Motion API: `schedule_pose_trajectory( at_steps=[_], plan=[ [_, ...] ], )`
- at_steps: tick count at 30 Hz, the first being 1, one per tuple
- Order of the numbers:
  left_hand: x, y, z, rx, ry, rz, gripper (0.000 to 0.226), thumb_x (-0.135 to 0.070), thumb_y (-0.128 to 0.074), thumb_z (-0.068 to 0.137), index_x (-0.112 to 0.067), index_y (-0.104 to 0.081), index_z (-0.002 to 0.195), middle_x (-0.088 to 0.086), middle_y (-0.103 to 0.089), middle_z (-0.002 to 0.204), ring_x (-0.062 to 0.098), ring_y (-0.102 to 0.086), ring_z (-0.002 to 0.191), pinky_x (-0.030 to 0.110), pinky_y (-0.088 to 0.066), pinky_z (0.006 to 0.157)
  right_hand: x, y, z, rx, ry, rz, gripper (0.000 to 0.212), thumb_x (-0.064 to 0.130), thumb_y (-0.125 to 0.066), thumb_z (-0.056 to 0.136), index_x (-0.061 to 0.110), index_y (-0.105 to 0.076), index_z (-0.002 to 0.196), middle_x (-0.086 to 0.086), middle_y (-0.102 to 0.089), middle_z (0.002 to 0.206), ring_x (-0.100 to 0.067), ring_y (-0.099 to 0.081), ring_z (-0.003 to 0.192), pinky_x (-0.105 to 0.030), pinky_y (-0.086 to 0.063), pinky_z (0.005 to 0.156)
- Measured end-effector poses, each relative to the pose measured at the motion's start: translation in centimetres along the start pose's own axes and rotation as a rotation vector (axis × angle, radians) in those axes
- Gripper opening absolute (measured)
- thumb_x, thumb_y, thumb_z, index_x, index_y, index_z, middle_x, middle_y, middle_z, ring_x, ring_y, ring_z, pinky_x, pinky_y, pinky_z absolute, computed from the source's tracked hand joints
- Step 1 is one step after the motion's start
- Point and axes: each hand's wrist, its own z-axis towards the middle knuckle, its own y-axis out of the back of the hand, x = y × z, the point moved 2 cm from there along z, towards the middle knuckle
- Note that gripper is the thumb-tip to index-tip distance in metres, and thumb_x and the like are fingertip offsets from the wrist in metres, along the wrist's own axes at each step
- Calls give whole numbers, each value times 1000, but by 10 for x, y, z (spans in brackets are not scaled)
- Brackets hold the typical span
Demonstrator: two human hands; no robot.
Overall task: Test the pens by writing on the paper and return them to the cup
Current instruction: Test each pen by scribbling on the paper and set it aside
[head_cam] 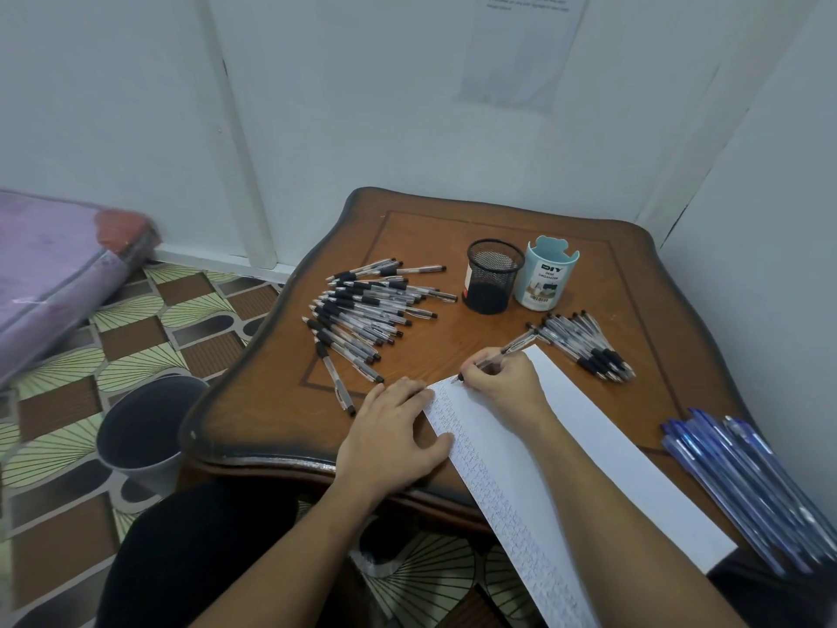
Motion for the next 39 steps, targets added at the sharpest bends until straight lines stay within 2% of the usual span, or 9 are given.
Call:
schedule_pose_trajectory(
  at_steps=[6,17,22,25,28,39],
  plan=[
    [-2,0,0,-6,5,-5,78,-71,-33,77,-25,-51,139,-13,-42,146,4,-26,141,30,-8,119,0,0,-1,7,39,11,17,6,-64,83,12,-73,70,-9,-68,75,-3,-57,66,-17,-47,59],
    [-2,2,-1,6,5,-6,72,-66,-43,82,-24,-49,140,-12,-40,148,5,-25,142,30,-7,119,-2,-1,-1,25,40,-15,17,7,-64,85,13,-72,72,-6,-67,75,-6,-58,69,-17,-47,60],
    [-1,2,0,12,3,-3,75,-69,-38,79,-25,-49,140,-12,-40,148,4,-24,141,29,-6,119,-2,-2,-1,35,46,-2,16,8,-64,86,13,-74,74,-6,-69,77,-16,-63,76,-19,-50,63],
    [-2,2,0,23,2,0,80,-71,-31,77,-25,-48,140,-12,-40,148,5,-24,142,29,-5,118,-4,0,0,-22,30,18,17,8,-63,87,13,-74,75,-4,-68,77,-10,-61,73,-17,-49,60],
    [-1,3,0,24,4,7,82,-72,-29,76,-26,-48,141,-13,-39,148,4,-23,142,29,-5,118,-5,1,-1,1,30,18,16,8,-63,87,12,-74,77,-5,-68,76,-6,-59,71,-15,-49,59],
    [-1,0,0,2,1,-3,79,-70,-34,78,-24,-51,139,-12,-42,146,5,-27,141,31,-9,119,-6,-1,0,10,60,-8,18,6,-65,85,14,-73,72,-5,-69,74,-11,-61,72,-21,-49,63]
  ],
)
